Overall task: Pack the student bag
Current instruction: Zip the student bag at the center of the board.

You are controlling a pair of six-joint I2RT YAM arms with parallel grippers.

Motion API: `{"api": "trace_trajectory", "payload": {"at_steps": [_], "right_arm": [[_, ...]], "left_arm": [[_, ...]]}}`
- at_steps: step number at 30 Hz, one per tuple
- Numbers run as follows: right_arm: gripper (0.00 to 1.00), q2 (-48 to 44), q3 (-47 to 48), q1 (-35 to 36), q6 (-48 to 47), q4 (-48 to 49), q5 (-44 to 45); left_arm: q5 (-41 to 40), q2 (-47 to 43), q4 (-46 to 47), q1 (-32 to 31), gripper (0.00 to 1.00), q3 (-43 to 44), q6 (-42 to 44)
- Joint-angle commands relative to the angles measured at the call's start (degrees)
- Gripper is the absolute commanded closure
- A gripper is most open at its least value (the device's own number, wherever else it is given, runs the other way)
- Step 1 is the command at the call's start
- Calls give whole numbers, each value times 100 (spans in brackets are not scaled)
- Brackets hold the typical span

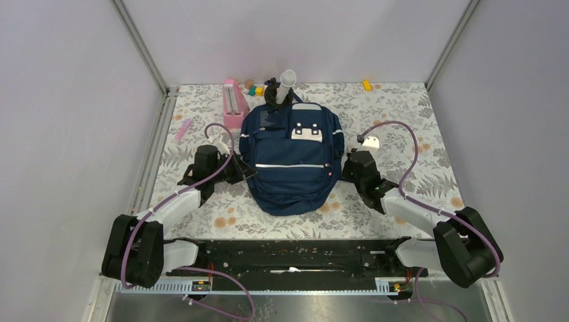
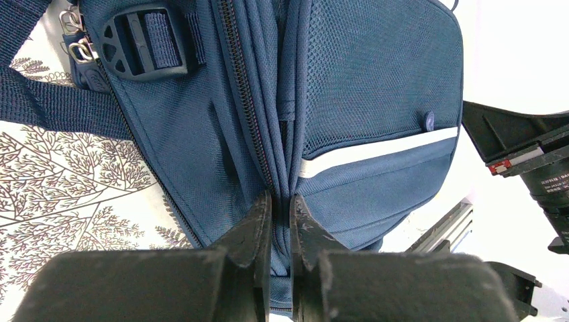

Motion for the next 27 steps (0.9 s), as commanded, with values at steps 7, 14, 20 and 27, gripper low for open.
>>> {"api": "trace_trajectory", "payload": {"at_steps": [7,14,20,27], "right_arm": [[67,-461,132,-95,1139,-689,-1138],[66,-16,297,-393,1524,-680,-1592],[68,192,258,-422,1792,-482,-1993],[67,502,339,-422,1954,-69,-2242]], "left_arm": [[-277,-82,168,174,100,320,253],[-185,-22,204,183,100,312,242],[-215,-40,189,196,100,315,255],[-159,-17,203,214,100,337,247]]}}
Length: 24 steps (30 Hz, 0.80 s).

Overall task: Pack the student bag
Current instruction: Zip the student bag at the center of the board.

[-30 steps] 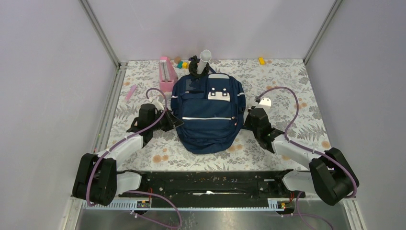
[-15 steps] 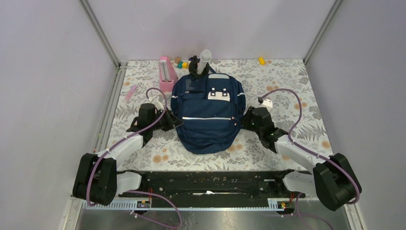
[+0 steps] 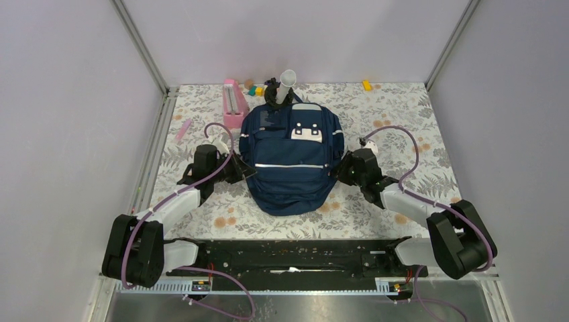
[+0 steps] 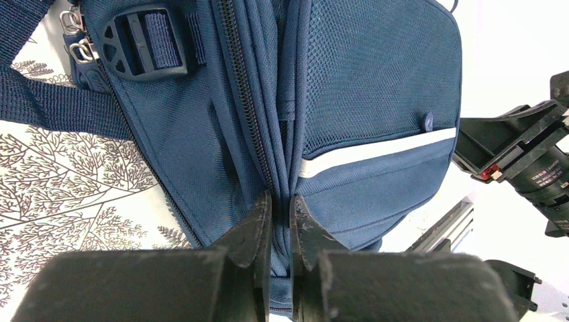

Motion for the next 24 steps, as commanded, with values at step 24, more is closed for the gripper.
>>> {"api": "trace_trajectory", "payload": {"at_steps": [24], "right_arm": [[69,516,-291,-22,1293,1610,-571]], "left_arm": [[-207,-135,211,201,100,259,201]]}}
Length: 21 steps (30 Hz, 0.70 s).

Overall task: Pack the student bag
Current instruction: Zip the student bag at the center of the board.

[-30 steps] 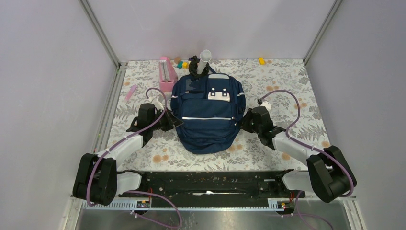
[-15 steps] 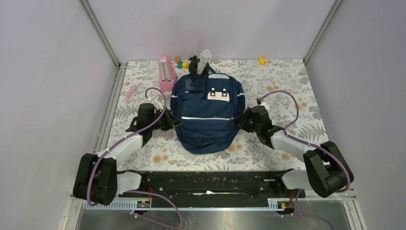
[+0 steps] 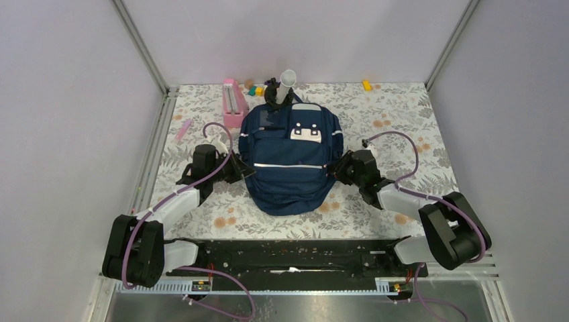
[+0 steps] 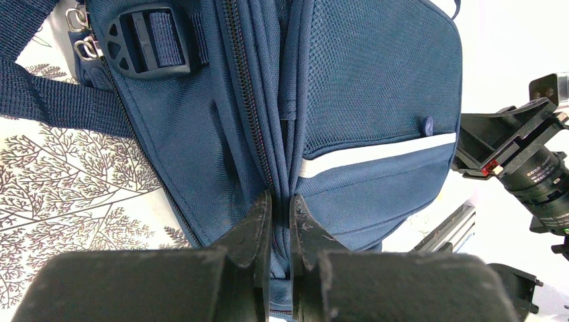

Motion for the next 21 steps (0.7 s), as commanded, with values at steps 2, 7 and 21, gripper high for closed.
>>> {"api": "trace_trajectory", "payload": {"at_steps": [2,7,21], "right_arm": [[69,100,-139,-3,324,668,-294],[66,259,-174,-7,506,922,-412],[85,404,-608,0,1071,1681,-199]], "left_arm": [[-214,-148,221,129,100,265,170],[-222,-164,213,138,100,259,161],[-198,-90,245,155,100,269,148]]}}
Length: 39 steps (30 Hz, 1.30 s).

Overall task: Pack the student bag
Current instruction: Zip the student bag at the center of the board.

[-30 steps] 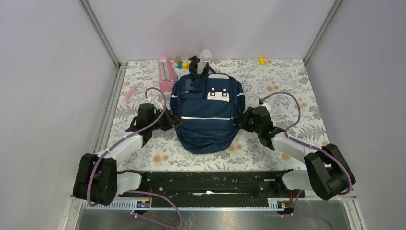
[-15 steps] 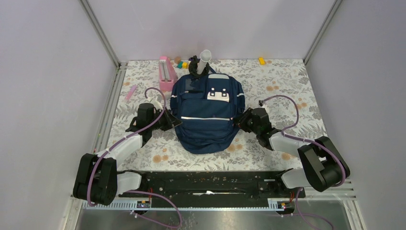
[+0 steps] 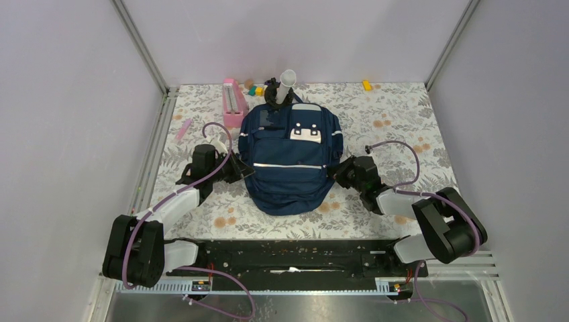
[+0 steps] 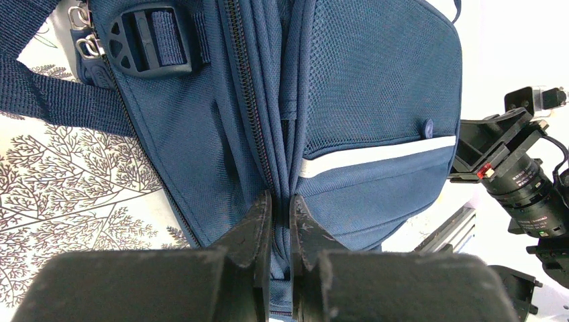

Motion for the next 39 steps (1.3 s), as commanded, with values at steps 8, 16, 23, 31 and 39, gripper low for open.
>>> {"api": "trace_trajectory", "payload": {"at_steps": [8,16,23,31,39], "right_arm": [[100,-297,102,-15,187,3,616],[100,-233,710,-324,-120,-458,952],[100,227,1103,-510,-250,-484,918],[100,814,1805,-730,-485,-599,813],[100,1321,2680,-814,-861,-924,894]], "left_arm": [[-289,-136,250,175,100,198,166],[-307,-145,274,223,100,153,199],[-364,-174,277,267,100,100,225],[-334,-141,299,302,100,92,226],[-240,-54,397,320,100,92,192]]}}
